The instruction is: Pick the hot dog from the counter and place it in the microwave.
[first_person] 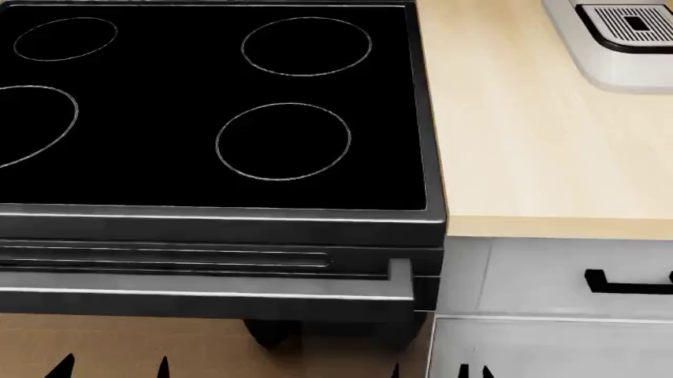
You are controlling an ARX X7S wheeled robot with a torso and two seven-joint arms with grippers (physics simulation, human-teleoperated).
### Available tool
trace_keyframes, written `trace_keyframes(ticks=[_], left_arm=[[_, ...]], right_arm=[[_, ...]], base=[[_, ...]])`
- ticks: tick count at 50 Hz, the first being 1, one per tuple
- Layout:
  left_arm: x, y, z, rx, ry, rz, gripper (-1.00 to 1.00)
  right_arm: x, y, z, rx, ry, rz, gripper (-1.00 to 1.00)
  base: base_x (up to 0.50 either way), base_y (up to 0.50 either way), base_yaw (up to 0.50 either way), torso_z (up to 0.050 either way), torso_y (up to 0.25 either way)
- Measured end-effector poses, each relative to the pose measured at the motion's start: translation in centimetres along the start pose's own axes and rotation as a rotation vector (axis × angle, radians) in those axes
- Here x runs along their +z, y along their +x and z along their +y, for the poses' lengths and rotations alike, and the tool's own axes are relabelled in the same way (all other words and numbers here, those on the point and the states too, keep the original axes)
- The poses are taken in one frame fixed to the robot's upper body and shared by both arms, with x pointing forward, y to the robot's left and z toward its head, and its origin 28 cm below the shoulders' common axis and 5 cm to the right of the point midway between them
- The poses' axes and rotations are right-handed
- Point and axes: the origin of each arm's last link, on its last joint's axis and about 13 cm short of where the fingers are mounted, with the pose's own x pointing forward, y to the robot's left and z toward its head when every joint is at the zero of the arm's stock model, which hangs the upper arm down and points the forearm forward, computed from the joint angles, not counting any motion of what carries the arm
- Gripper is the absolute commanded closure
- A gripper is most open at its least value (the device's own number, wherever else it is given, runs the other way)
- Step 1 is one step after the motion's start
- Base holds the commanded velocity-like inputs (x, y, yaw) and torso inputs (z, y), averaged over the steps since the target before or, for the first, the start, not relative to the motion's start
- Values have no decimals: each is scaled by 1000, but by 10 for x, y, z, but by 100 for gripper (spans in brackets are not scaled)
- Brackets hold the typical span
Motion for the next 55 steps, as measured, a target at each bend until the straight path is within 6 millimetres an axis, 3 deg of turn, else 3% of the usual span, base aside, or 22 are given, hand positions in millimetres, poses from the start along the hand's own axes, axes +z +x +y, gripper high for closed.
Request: trace_keyframes(ticks=[31, 55], left_arm=[[4, 4, 0, -19, -40, -31, -100], [7, 3, -2, -37, -49, -43, -100]], right_arm=[[0, 2, 1, 1, -3, 18, -100], [1, 2, 0, -2, -1, 14, -100]], base=[[0, 0, 0, 3, 0], [0, 0, 0, 49, 0]])
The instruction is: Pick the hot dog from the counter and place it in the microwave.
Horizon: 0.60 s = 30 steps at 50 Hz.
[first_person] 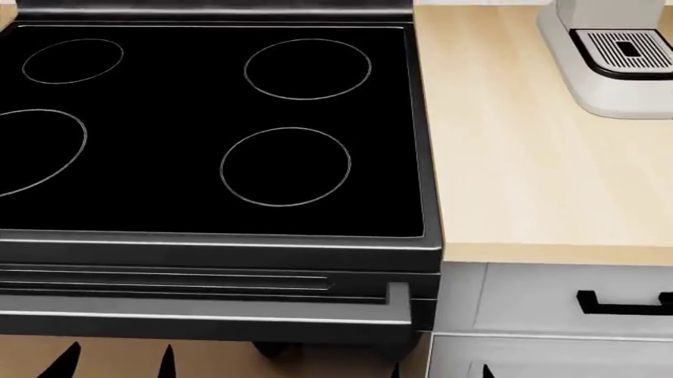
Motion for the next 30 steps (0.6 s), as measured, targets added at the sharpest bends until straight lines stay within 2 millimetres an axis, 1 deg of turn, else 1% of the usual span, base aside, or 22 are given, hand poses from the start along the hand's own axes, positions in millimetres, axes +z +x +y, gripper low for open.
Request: trace_keyframes(ticks=[16, 20, 22, 25, 27, 30], left_arm=[[2, -1, 0, -3, 2, -15, -100], [5, -1, 1, 1, -7, -15, -100], [11, 1, 3, 2, -11, -17, -100], [30, 4, 8, 3, -24, -37, -100], [47, 7, 13, 6, -44, -55, -100], [77, 12, 20, 10, -79, -91, -100]], right_arm=[[0, 0, 0, -5, 2, -6, -100], [4, 1, -1, -8, -3, -19, -100], [12, 3, -3, -10, -6, -36, -100], [33, 7, -6, -11, -15, -81, -100], [51, 9, -9, -10, -25, -114, -100], [81, 11, -14, -7, -39, -163, -100]], base=[[0, 0, 0, 50, 0], [0, 0, 0, 0, 0], [0, 0, 0, 0, 0], [0, 0, 0, 0, 0], [0, 0, 0, 0, 0], [0, 0, 0, 0, 0]])
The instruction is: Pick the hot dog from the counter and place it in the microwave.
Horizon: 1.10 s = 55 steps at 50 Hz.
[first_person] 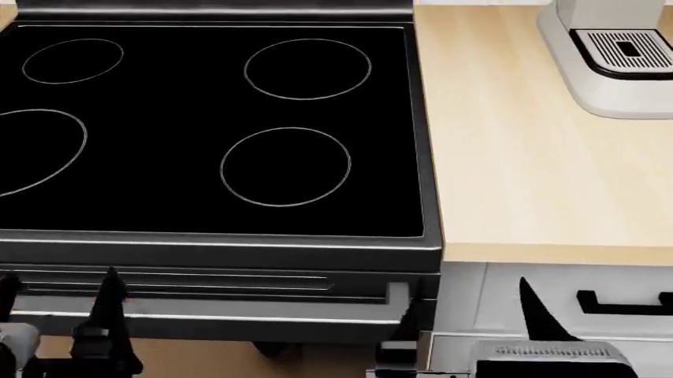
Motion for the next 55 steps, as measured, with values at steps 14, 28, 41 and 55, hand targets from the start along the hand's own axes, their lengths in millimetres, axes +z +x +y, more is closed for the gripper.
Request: trace_keyframes(ticks=[14, 28, 41, 55], left_arm=[[104, -4, 1, -70, -78, -112, -100], [128, -23, -3, -116, -47, -134, -100], [134, -29, -4, -134, -41, -147, -100], [134, -31, -3, -133, -37, -146, -100]], right_arm=[[99, -3, -14, 30, -65, -163, -100], [125, -17, -15, 49, -127, -221, -100], [130, -23, -15, 56, -155, -232, -100], [132, -24, -15, 58, -169, -237, -100]], base=[[0, 232, 0, 0, 0], [0, 500, 0, 1, 0], [0, 500, 0, 50, 0], [0, 500, 0, 50, 0]])
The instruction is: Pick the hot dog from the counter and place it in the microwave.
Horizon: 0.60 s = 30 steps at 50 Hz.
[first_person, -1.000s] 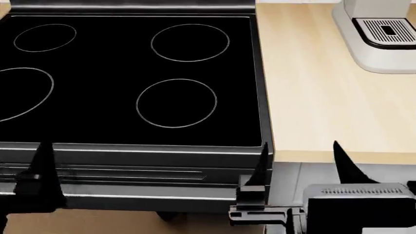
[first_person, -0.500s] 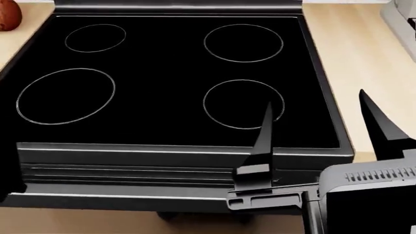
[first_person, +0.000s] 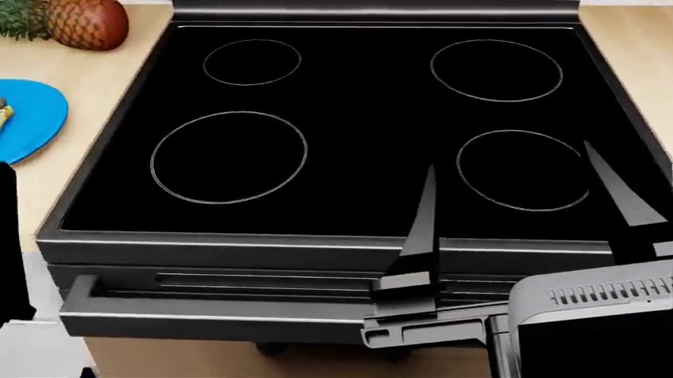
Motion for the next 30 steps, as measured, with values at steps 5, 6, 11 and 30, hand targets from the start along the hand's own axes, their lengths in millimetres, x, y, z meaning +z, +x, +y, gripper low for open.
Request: trace_keyframes(ticks=[5, 6, 11, 30], left_arm=[[0, 0, 0, 0, 0, 1, -100], [0, 0, 0, 0, 0, 1, -100], [-1, -1, 0, 1, 0, 2, -100], [-1, 0, 0, 2, -2, 1, -100]], right_arm=[[0, 0, 0, 0, -3, -1, -100], [0, 0, 0, 1, -3, -1, -100], [1, -1, 0, 1, -5, -2, -100], [2, 1, 0, 8, -9, -6, -100]], base=[[0, 500, 0, 50, 0], [0, 500, 0, 50, 0], [0, 500, 0, 50, 0], [0, 490, 0, 50, 0]])
